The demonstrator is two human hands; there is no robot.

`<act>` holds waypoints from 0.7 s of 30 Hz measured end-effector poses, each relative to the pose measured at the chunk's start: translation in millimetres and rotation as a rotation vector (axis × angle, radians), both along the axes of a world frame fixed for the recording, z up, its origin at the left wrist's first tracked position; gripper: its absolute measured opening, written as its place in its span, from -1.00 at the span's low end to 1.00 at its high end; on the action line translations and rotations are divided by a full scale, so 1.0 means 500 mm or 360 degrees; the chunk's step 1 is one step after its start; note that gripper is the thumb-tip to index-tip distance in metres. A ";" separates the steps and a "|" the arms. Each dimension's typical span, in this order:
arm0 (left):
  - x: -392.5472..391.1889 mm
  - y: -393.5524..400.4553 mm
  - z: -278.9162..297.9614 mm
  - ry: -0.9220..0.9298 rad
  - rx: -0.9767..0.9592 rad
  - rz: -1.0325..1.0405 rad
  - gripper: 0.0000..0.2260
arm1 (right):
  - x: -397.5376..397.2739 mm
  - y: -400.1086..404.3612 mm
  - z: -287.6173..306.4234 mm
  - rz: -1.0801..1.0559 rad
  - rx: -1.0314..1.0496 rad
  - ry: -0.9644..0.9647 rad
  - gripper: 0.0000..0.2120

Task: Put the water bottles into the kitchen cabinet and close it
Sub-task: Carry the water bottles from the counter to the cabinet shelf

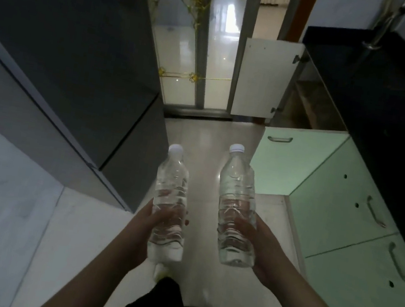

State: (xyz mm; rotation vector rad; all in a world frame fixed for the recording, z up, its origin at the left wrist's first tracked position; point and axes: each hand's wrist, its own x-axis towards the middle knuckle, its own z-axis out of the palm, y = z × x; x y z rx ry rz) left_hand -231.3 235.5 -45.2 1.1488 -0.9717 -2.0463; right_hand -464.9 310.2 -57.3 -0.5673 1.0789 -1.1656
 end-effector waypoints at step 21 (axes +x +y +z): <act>-0.127 -0.712 0.014 0.0013 -0.0028 -0.0084 -0.41 | -0.072 -0.671 0.037 -0.0412 0.0009 0.0101 -0.24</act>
